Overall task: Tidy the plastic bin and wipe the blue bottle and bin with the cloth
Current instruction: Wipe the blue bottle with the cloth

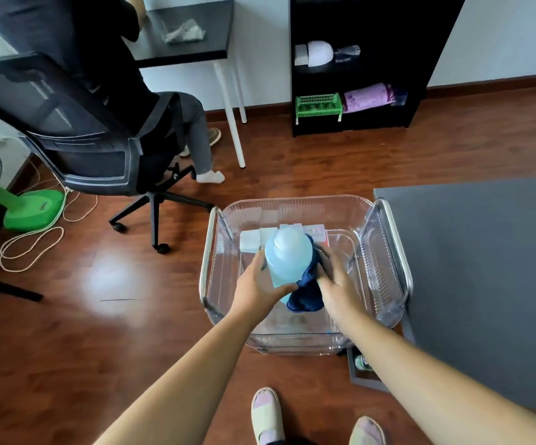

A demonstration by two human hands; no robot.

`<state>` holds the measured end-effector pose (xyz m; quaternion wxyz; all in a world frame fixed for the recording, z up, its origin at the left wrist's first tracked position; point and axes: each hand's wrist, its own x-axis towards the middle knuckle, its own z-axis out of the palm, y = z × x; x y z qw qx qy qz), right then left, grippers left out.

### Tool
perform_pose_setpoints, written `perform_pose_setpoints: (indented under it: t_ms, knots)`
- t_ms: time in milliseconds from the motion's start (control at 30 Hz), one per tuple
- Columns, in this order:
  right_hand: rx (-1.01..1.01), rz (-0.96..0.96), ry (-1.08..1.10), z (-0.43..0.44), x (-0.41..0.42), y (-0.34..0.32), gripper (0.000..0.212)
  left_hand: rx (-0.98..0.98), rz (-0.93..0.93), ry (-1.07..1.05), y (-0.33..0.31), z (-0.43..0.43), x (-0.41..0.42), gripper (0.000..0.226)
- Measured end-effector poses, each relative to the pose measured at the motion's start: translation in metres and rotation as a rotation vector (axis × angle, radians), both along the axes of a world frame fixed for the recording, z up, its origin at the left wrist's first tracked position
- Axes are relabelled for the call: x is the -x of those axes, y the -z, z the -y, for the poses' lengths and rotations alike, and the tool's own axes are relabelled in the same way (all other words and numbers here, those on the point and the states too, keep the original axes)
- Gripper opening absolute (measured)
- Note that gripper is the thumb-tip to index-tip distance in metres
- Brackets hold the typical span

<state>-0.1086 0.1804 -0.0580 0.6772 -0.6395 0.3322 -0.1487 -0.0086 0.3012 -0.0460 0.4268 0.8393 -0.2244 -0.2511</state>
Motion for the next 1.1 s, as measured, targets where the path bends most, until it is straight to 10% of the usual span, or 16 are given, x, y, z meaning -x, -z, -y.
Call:
perform_pose_setpoints:
  t_ms: [433, 733, 867, 1100]
  knots:
    - [-0.015, 0.11, 0.055, 0.001, -0.011, -0.028, 0.034, 0.244, -0.058, -0.098, -0.024, 0.01, -0.008, 0.076]
    - [0.685, 0.313, -0.129, -0.015, -0.01, -0.106, 0.055, 0.571, -0.327, -0.043, -0.11, 0.027, -0.016, 0.039]
    - [0.77, 0.336, -0.172, -0.014, -0.022, -0.138, 0.054, 0.618, -0.437, -0.017, -0.13, 0.031, -0.014, 0.059]
    - [0.385, 0.353, -0.295, 0.005, -0.029, -0.181, 0.076, 0.766, -0.377, 0.045, -0.16, 0.033, -0.013, 0.05]
